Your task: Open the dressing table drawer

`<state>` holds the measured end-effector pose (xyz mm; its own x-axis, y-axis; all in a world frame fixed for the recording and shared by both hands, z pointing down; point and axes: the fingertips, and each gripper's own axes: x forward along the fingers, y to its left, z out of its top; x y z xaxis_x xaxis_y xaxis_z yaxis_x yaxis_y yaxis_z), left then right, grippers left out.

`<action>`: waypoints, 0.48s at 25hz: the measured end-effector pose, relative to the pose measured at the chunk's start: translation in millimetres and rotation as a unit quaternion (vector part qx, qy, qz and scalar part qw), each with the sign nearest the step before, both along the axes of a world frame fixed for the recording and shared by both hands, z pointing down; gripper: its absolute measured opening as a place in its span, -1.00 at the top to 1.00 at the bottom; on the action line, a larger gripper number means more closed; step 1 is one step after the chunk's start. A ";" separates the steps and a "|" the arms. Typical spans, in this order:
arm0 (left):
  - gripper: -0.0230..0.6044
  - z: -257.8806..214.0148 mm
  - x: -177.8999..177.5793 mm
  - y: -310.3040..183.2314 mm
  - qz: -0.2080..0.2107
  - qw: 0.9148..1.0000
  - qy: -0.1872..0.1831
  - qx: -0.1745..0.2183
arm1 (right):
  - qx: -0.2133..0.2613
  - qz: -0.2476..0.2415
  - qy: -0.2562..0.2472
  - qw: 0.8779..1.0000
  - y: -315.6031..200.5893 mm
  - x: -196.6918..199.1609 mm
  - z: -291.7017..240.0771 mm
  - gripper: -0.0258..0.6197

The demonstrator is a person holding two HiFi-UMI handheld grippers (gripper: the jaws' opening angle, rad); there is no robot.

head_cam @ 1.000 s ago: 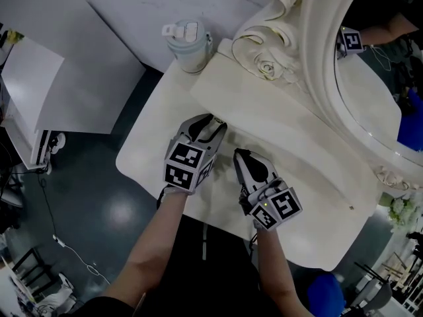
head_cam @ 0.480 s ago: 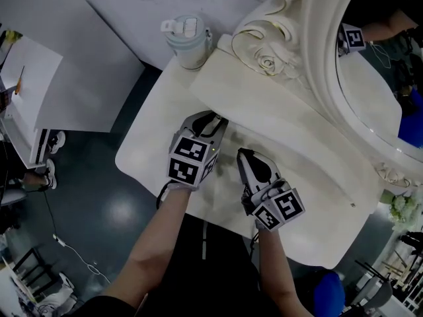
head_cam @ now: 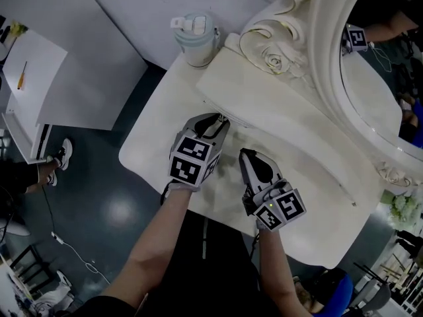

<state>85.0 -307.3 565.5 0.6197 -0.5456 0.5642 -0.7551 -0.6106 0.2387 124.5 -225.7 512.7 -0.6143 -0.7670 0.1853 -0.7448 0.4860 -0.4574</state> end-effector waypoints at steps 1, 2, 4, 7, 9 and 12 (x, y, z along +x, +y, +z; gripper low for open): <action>0.56 0.5 -1.0 1.5 0.001 1.000 0.000 -0.002 | 0.000 0.000 -0.001 1.000 0.5 -1.1 -0.3 0.90; 0.56 0.8 -2.0 2.9 0.001 1.000 0.001 -0.003 | 0.001 0.000 -0.002 1.000 1.2 -2.4 -0.5 0.90; 0.56 0.6 -3.6 5.4 0.002 1.000 0.002 -0.006 | 0.001 -0.001 -0.002 1.000 2.8 -4.8 -1.2 0.90; 0.56 0.7 -5.6 8.8 0.005 1.000 0.003 -0.010 | 0.000 0.000 -0.002 1.000 5.2 -7.0 -2.1 0.90; 0.56 0.5 -7.0 10.5 0.006 1.000 0.004 -0.012 | 0.000 0.003 -0.003 1.000 6.4 -7.9 -2.4 0.90; 0.56 0.4 -9.1 13.0 0.007 1.000 0.006 -0.016 | 0.001 0.005 -0.003 1.000 8.0 -9.4 -3.9 0.90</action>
